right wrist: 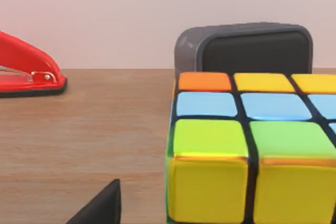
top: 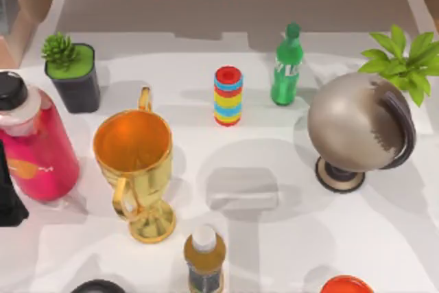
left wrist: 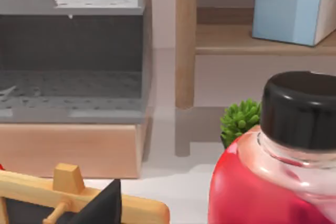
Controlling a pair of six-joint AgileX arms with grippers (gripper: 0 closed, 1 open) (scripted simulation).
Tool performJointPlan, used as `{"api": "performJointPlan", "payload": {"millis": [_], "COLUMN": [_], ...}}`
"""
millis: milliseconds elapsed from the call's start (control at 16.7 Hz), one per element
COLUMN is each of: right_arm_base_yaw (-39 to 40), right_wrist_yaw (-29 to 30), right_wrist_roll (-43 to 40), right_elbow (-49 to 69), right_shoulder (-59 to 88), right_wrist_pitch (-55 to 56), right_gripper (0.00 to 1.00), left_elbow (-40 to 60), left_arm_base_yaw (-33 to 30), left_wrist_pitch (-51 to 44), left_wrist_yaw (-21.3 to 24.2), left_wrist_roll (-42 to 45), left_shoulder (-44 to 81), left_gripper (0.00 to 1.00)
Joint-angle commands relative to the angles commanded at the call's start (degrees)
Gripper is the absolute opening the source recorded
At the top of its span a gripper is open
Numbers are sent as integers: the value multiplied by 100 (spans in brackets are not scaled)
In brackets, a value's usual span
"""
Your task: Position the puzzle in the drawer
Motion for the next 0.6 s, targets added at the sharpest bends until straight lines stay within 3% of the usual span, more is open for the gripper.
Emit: {"api": "performJointPlan", "payload": {"millis": [300,600], "right_arm_base_yaw": [5,5], "right_wrist_yaw": [15,15], "right_wrist_roll": [5,5], "right_elbow": [43,43], "right_shoulder": [51,51], "right_wrist_pitch": [-13,-13], "right_gripper": [100,62], "left_elbow": [0,0], "left_arm_base_yaw": [0,0], "left_wrist_pitch": [0,0], "left_wrist_yaw": [0,0], "left_wrist_roll": [0,0], "left_shoulder": [0,0], "left_gripper": [100,100]}}
